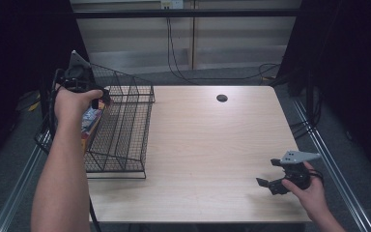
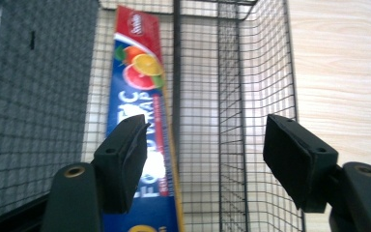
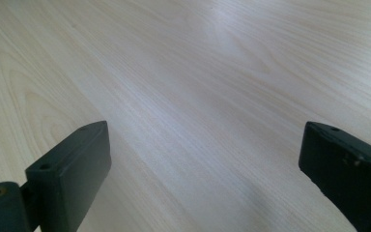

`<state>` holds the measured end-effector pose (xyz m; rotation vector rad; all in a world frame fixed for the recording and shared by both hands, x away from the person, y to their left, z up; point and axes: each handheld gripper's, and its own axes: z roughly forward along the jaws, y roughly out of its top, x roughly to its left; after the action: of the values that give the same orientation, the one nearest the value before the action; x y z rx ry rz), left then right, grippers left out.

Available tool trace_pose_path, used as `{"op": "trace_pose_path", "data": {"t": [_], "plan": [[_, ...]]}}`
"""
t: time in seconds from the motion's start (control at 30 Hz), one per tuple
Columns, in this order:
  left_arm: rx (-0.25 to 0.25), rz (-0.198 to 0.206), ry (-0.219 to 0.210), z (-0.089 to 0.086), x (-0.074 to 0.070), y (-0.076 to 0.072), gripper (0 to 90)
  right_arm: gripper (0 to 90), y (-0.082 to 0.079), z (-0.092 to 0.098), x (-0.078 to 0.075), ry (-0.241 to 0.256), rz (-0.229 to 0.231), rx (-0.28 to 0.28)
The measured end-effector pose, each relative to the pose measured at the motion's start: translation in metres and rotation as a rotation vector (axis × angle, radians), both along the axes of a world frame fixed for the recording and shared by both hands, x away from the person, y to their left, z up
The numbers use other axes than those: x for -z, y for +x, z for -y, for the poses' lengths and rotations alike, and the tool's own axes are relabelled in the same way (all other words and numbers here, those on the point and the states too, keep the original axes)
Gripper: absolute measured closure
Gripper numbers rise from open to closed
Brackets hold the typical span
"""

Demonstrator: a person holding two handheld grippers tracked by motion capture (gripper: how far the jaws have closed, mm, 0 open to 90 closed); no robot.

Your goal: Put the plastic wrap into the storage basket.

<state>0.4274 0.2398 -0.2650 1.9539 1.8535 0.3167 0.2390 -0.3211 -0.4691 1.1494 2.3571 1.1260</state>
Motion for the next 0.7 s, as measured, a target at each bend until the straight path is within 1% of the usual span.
{"op": "trace_pose_path", "data": {"t": [0.13, 0.17, 0.23, 0.3, 0.33, 0.47, 0.7], "plan": [[0.043, 0.008, -0.025, 0.011, 0.002, -0.002, 30.7, 4.3, 0.000, 0.000, 0.000, 0.004, -0.003, 0.001], [0.050, 0.013, -0.038, 0.014, 0.003, -0.002, 30.5, 4.3, 0.000, 0.000, 0.000, 0.003, -0.002, -0.001], [0.053, 0.013, -0.080, 0.018, 0.005, -0.002, 29.5, 4.3, 0.000, 0.000, 0.000, 0.003, 0.002, 0.001], [0.069, 0.018, -0.075, 0.022, 0.006, -0.003, 29.0, 4.3, 0.000, 0.000, 0.000, 0.004, 0.002, -0.002], [0.072, 0.023, -0.079, 0.024, 0.006, -0.003, 29.0, 4.3, -0.001, 0.000, -0.001, 0.004, 0.002, -0.001], [0.121, 0.030, -0.089, 0.036, 0.006, -0.004, 28.6, 4.3, 0.000, 0.001, -0.001, 0.006, 0.006, 0.005], [0.185, 0.040, -0.124, 0.055, 0.014, -0.007, 25.9, 4.3, -0.001, 0.000, -0.001, 0.002, 0.007, -0.002]]}}
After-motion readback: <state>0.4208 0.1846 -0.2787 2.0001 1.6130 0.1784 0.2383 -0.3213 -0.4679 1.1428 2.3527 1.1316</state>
